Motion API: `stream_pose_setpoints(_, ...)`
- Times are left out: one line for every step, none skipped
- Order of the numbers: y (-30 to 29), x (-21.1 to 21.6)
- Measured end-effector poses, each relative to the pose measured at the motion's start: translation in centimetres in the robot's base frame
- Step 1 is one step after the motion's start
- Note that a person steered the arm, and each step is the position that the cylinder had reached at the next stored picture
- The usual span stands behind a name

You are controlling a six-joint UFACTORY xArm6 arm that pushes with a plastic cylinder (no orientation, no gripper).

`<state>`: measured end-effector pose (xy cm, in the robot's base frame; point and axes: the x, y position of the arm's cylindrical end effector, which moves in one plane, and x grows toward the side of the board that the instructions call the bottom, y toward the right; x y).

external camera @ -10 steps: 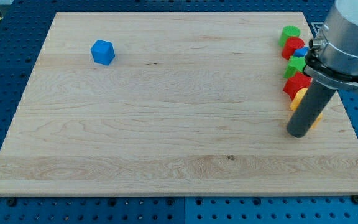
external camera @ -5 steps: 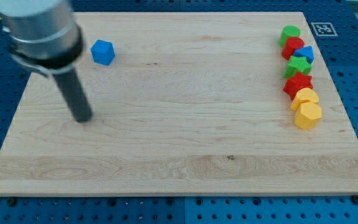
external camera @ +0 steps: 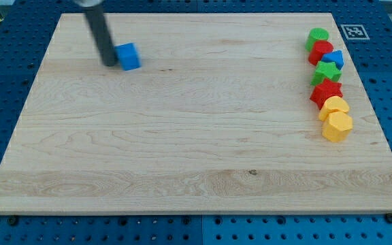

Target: Push the blue cube into the green circle

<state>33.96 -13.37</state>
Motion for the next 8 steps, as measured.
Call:
stream_pose_setpoints(5.1, -0.6)
stream_pose_setpoints(5.1, -1.1)
stream_pose_setpoints(10.1, -3.6)
stream_pose_setpoints(17.2, -6.4)
stream_pose_setpoints(22.7, -7.9)
stream_pose_setpoints(23.5, -7.8)
stream_pose_setpoints(25.9, -7.8)
stream_pose_setpoints(27.5, -7.8)
